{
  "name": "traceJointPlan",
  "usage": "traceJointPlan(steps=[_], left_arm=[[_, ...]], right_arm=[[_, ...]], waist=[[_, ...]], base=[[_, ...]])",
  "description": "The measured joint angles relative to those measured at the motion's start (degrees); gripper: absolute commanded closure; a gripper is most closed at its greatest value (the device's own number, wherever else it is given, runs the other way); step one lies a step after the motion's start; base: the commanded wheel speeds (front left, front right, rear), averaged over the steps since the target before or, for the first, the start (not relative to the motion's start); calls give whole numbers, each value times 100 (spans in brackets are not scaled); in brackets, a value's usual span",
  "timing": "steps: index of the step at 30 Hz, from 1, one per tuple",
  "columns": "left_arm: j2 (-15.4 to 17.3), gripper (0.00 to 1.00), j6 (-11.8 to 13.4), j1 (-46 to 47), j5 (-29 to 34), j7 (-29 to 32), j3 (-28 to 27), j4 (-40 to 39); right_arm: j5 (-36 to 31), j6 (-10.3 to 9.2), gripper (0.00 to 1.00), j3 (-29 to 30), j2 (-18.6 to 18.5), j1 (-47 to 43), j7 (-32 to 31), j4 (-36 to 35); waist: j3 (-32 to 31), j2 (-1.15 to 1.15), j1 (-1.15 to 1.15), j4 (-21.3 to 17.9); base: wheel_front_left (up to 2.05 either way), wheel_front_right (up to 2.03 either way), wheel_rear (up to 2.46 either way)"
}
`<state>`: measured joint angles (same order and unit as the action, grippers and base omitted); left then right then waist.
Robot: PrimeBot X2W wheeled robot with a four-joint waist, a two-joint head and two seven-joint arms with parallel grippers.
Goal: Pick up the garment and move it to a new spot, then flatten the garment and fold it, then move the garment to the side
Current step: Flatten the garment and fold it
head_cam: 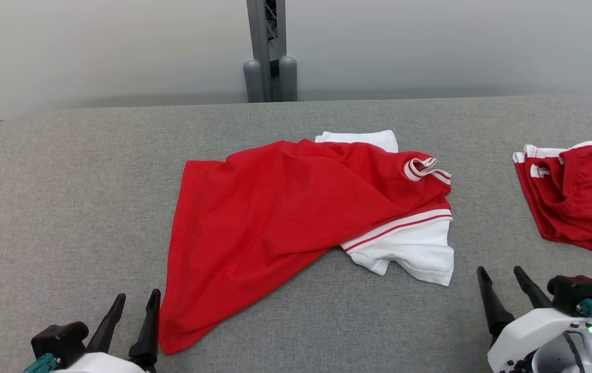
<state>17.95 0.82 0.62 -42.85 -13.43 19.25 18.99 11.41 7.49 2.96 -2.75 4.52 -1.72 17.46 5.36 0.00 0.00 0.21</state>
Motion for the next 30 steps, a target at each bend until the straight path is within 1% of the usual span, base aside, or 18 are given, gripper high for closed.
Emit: traceJointPlan(steps=[4,8,11,16,17,18,19,20,25,27,30], left_arm=[[-7,0,130,-7,107,-20,29,-341],[-16,0,215,-7,160,57,110,-655],[-11,0,279,-7,196,107,135,-858],[15,0,337,-8,210,154,156,-1050],[26,0,353,-10,210,164,157,-1076],[38,0,365,-11,210,164,155,-1096],[52,0,380,-14,210,164,148,-1115],[66,0,404,-22,210,164,141,-1148],[80,0,474,-83,209,154,110,-1213],[73,0,475,-97,208,130,108,-1241],[51,0,477,-105,204,104,102,-1267]], right_arm=[[235,0,0,-272,-1,10,-97,94],[276,0,0,-461,-2,185,-123,423],[338,0,0,-569,4,404,-120,746],[422,0,0,-636,0,792,-56,1478],[425,0,17,-650,-2,857,-13,1596],[441,0,53,-672,-8,924,35,1700],[476,0,66,-698,-13,984,81,1780],[595,0,100,-762,-21,1055,149,1895],[955,1,100,-1042,-142,1037,174,1856],[1121,1,100,-1125,-252,928,87,1648],[1328,1,100,-1211,-511,693,-162,1238]], waist=[[19,0,0,62],[67,0,0,176],[113,0,0,280],[187,0,0,453],[199,0,0,484],[211,0,0,510],[221,0,0,530],[233,0,0,548],[226,0,0,466],[222,0,0,390],[217,0,0,254]], base=[[0,0,0],[0,0,0],[0,0,0],[0,0,0],[0,0,0],[0,0,0],[0,0,0],[0,0,0],[0,0,0],[0,0,0],[0,0,0]])
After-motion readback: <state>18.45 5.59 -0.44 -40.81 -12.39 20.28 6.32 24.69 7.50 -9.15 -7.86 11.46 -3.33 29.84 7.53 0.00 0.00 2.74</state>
